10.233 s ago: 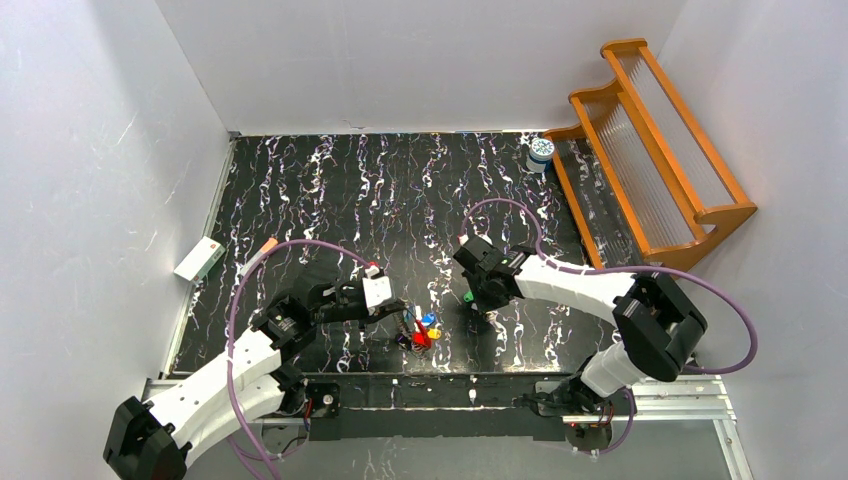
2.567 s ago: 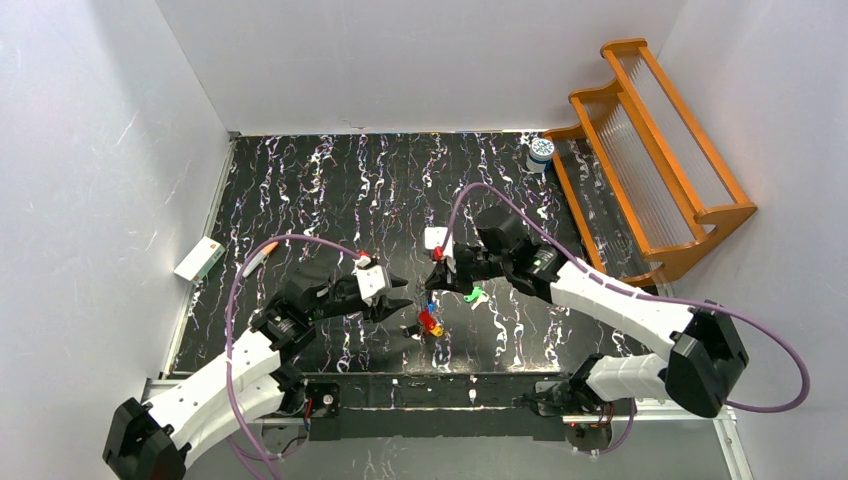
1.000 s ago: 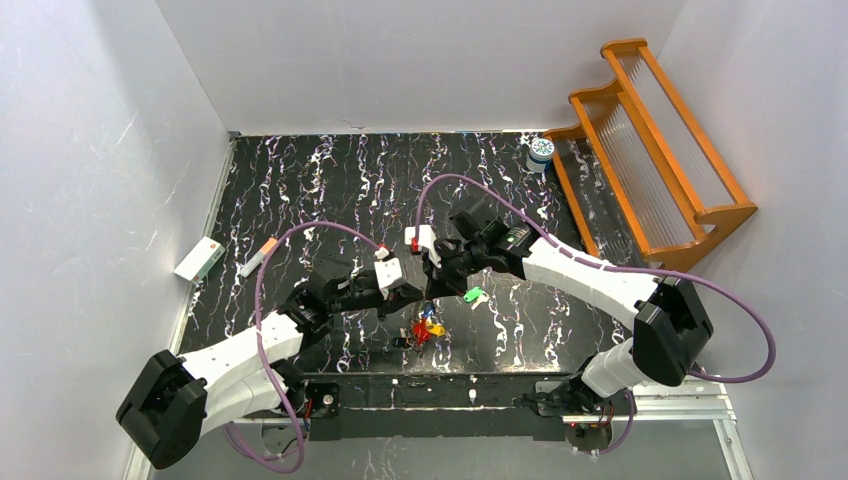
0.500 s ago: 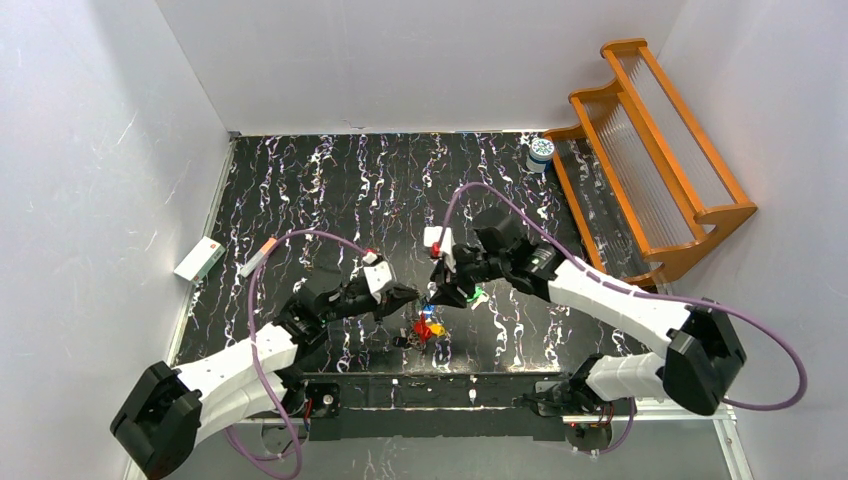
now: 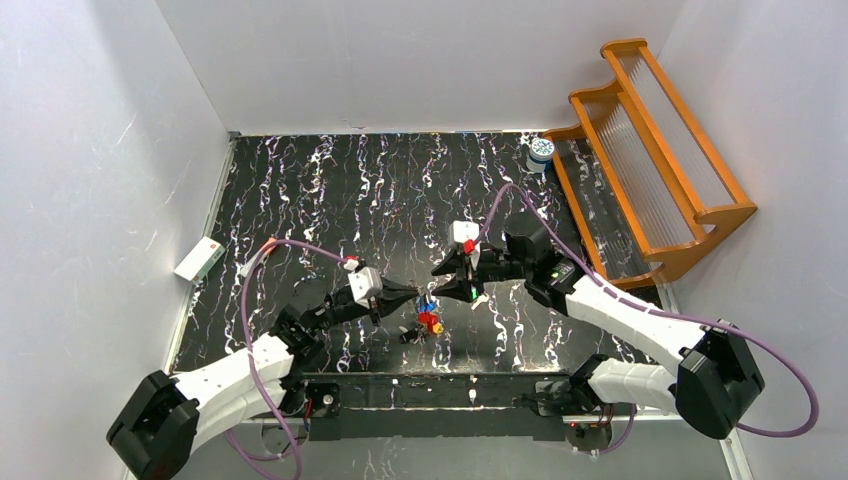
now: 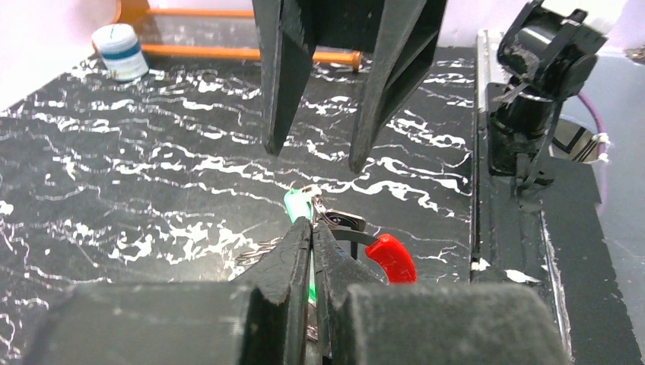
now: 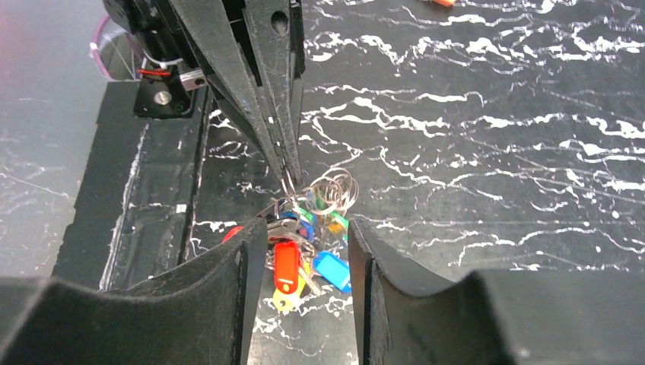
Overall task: Put the keys on the keyring
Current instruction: Adjust the key on the keyring.
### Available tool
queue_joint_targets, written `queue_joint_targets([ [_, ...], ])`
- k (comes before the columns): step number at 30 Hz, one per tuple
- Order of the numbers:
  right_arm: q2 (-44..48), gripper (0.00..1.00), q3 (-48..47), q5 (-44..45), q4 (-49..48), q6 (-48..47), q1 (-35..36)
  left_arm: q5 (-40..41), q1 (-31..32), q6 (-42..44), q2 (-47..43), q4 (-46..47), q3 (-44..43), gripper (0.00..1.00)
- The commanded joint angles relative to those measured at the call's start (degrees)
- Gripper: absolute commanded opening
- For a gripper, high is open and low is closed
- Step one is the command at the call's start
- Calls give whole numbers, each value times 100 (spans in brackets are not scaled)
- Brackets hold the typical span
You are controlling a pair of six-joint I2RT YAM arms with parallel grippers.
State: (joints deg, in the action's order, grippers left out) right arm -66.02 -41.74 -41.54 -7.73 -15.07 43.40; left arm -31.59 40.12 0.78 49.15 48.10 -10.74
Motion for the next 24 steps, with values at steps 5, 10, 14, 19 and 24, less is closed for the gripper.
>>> queue_joint_targets([
  [5, 91, 50, 156, -849, -1073, 136, -13, -476, 22, -36, -203, 801, 46, 0],
  [10, -125, 47, 106, -1227, -1141, 199, -8, -549, 23, -36, -182, 840, 37, 0],
  [14, -267, 41, 63, -1411, -1197, 247, -12, -559, 19, -42, -194, 858, 37, 0],
  [19, -372, 37, 60, -1428, -1237, 265, -9, -589, 24, -41, -199, 857, 28, 0],
  [24, -432, 30, 50, -1451, -1306, 334, -8, -623, 31, -192, -195, 860, 22, 0],
])
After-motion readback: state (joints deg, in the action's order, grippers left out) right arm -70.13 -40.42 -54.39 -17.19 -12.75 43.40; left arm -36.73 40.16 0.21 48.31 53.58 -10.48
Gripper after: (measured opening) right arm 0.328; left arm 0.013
